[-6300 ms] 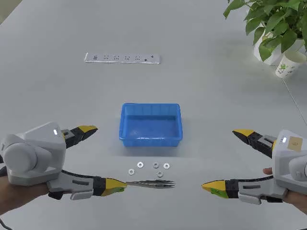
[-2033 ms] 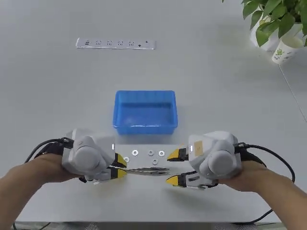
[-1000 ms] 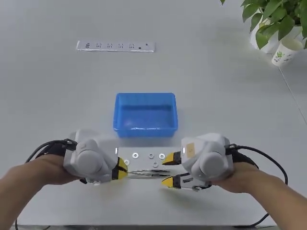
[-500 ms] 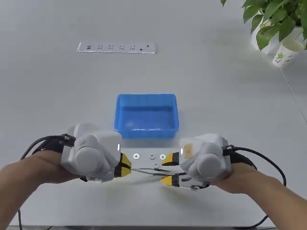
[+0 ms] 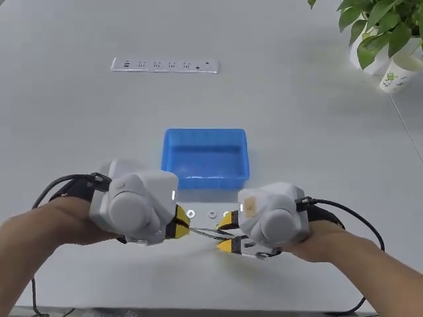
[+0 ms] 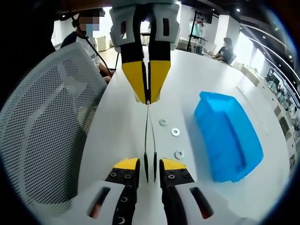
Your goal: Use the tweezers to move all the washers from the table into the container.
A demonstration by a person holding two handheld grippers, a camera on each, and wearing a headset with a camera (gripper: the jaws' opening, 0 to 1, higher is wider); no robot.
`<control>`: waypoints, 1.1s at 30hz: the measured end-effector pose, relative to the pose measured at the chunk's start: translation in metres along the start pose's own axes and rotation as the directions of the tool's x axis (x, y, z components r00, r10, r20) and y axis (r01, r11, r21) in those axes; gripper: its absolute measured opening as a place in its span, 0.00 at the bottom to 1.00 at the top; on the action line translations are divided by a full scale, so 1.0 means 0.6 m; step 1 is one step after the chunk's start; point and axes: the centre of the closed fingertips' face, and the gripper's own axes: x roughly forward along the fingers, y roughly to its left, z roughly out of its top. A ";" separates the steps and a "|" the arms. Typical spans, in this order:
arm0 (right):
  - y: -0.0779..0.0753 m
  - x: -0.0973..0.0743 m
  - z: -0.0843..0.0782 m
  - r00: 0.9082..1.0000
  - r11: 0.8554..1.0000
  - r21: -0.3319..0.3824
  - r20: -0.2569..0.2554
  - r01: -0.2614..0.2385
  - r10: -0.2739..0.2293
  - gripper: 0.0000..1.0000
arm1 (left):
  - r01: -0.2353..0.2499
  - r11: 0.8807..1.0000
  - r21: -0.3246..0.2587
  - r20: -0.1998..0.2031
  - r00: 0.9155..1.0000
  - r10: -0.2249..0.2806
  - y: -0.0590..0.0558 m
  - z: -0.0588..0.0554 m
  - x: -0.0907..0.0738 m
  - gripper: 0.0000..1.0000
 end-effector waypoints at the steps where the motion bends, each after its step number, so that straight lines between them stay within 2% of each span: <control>1: 0.000 0.000 0.000 1.000 1.000 -0.001 -0.002 -0.002 0.002 0.17 | 0.000 1.000 0.003 0.003 1.000 0.000 0.001 0.003 -0.001 0.05; 7: 0.002 0.002 0.002 1.000 1.000 -0.010 -0.002 -0.003 0.003 0.16 | 0.000 1.000 0.012 0.033 0.999 -0.001 0.003 0.027 -0.009 0.05; 12: 0.000 0.000 0.004 1.000 1.000 -0.011 0.001 0.006 -0.006 0.12 | 0.004 1.000 0.018 0.050 0.999 -0.005 0.002 0.038 -0.010 0.05; 23: 0.008 -0.002 0.020 0.999 1.000 0.002 0.041 0.001 -0.001 0.11 | 0.020 0.999 0.026 0.099 0.995 -0.022 -0.002 0.070 -0.023 0.05; 33: 0.013 0.001 0.032 0.998 1.000 0.010 0.066 -0.009 0.008 0.11 | 0.034 0.999 0.032 0.126 0.991 -0.038 -0.005 0.087 -0.022 0.05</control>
